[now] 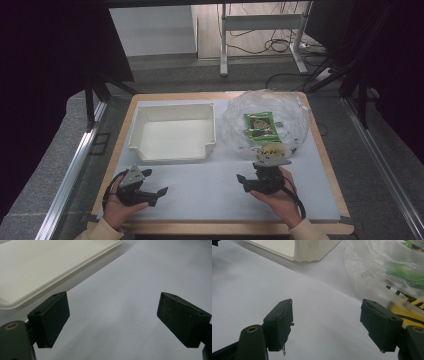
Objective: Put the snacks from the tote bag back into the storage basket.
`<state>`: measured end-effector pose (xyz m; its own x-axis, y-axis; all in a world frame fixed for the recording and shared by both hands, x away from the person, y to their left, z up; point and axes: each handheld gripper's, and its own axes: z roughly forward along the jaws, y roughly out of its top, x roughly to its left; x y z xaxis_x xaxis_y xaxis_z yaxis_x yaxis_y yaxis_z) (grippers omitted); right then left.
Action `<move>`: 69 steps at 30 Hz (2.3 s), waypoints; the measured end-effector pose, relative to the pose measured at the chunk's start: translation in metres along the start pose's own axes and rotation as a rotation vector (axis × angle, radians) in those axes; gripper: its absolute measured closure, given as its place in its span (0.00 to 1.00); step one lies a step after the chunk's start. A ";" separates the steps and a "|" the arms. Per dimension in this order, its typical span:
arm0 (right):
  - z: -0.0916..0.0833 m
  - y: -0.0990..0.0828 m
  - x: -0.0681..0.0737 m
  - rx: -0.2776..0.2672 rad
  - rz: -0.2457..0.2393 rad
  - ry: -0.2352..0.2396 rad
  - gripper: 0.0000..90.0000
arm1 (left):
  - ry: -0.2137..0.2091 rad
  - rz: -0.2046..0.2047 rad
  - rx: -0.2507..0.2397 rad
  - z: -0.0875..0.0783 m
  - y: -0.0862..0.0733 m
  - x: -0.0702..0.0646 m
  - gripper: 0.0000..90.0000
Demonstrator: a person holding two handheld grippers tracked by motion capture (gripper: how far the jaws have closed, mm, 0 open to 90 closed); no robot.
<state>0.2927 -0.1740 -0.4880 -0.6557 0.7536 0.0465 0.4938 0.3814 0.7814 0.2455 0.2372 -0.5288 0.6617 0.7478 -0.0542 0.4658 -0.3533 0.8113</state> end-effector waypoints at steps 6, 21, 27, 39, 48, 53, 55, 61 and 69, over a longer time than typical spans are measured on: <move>-0.002 0.004 0.003 -0.021 0.004 -0.001 0.31 | 0.000 -0.001 0.002 0.000 0.000 0.001 0.12; -0.006 0.015 0.002 -0.028 0.001 -0.008 0.32 | 0.007 0.001 0.021 0.001 0.000 0.001 0.12; -0.003 0.020 0.002 -0.019 -0.002 -0.016 0.32 | 0.005 0.001 0.019 0.000 0.000 0.002 0.12; -0.010 0.034 -0.005 -0.037 -0.001 -0.010 0.34 | 0.001 0.007 0.023 0.001 -0.001 0.001 0.12; -0.008 0.046 -0.009 -0.043 -0.001 -0.012 0.34 | -0.003 0.012 0.029 0.001 0.000 -0.001 0.12; -0.006 0.054 -0.012 -0.047 0.003 -0.007 0.34 | -0.001 0.013 0.030 0.001 0.000 0.000 0.12; -0.005 0.056 -0.014 -0.047 0.004 -0.005 0.34 | -0.003 0.009 0.028 0.002 0.000 0.000 0.12; -0.006 0.059 -0.019 -0.044 0.018 -0.012 0.34 | -0.003 0.008 0.025 0.001 0.000 0.000 0.11; -0.005 0.063 -0.033 -0.056 0.046 -0.014 0.34 | -0.002 0.003 0.028 0.002 0.000 0.000 0.11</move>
<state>0.3426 -0.1777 -0.4366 -0.6246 0.7774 0.0749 0.4907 0.3160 0.8120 0.2465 0.2358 -0.5301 0.6644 0.7455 -0.0525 0.4796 -0.3714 0.7950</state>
